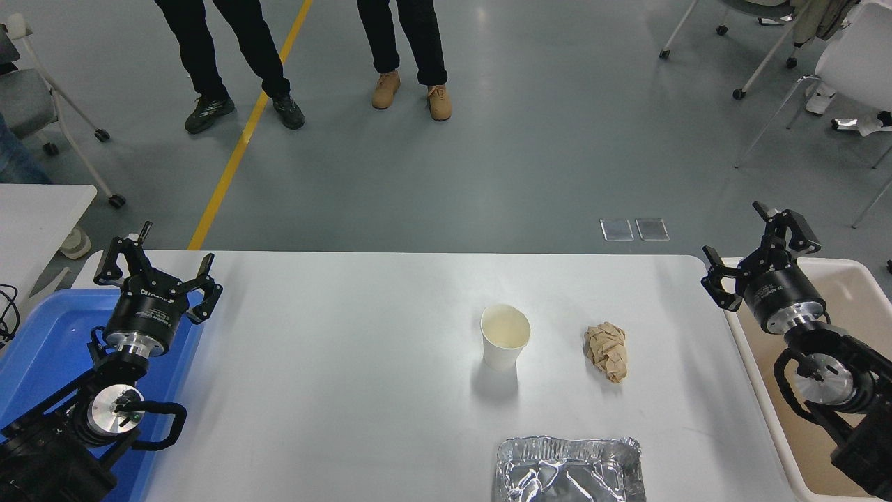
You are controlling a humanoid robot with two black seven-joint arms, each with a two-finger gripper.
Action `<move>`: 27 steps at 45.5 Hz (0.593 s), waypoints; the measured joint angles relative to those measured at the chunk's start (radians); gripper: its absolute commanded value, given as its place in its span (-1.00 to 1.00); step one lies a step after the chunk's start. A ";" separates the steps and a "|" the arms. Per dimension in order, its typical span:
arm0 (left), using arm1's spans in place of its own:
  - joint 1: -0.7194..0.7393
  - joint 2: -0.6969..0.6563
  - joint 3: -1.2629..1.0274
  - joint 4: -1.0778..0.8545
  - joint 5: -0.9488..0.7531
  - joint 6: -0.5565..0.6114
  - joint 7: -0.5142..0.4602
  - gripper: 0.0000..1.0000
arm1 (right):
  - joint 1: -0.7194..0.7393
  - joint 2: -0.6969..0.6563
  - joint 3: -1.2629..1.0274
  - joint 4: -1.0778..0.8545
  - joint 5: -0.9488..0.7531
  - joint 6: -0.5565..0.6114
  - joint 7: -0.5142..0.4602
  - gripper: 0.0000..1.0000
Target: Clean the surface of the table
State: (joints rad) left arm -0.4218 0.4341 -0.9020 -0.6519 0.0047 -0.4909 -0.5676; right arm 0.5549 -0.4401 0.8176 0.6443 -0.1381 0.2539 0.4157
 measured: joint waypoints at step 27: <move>0.000 0.000 -0.001 0.000 0.000 0.000 0.000 0.98 | -0.001 0.000 0.000 0.000 0.000 0.001 0.000 0.99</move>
State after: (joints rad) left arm -0.4218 0.4341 -0.9031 -0.6519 0.0047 -0.4909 -0.5676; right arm 0.5541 -0.4405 0.8176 0.6443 -0.1381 0.2547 0.4157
